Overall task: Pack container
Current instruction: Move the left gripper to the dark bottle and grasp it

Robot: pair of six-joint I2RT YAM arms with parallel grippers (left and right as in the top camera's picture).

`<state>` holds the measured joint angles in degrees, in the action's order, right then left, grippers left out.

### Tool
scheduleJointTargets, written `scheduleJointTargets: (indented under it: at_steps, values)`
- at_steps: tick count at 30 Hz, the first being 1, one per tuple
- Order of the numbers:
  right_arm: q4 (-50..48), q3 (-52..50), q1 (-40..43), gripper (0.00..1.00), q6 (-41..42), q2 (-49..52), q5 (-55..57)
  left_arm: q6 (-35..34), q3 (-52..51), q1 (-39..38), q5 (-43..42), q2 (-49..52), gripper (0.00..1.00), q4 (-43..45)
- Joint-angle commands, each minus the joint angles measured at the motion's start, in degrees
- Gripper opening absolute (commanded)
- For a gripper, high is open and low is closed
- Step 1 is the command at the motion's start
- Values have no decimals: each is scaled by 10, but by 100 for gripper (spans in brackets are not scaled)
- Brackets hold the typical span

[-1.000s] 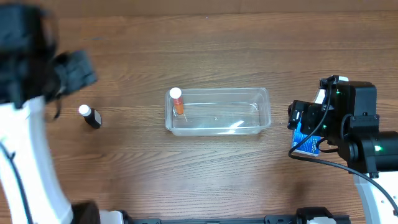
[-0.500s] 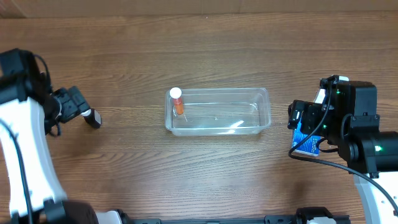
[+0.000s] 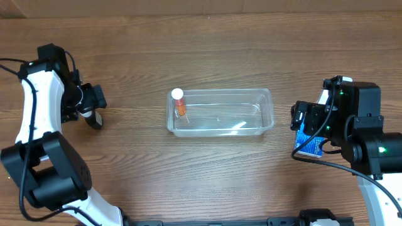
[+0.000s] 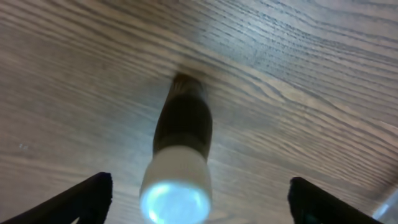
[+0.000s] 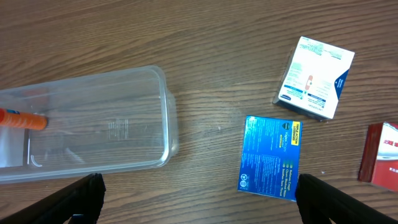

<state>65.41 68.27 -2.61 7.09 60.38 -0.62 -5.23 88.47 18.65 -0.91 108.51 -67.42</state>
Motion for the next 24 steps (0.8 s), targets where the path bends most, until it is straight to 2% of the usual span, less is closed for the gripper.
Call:
scheduleJointTargets:
  at_steps: [1,4,8,12,16,24]
  values:
    - [-3,15,1,100,2,-2,5,27,-3,-4,1,9,85,3]
    - [-3,15,1,100,2,-2,5,27,-3,-4,12,9,77,7]
    - [-3,15,1,100,2,-2,5,27,-3,-4,11,9,60,10]
    - [-3,15,1,100,2,-2,5,27,-3,-4,12,9,54,7]
    - [-3,15,1,100,2,-2,5,27,-3,-4,14,9,39,6]
    - [-3,15,1,100,2,-2,5,27,-3,-4,15,9,29,2]
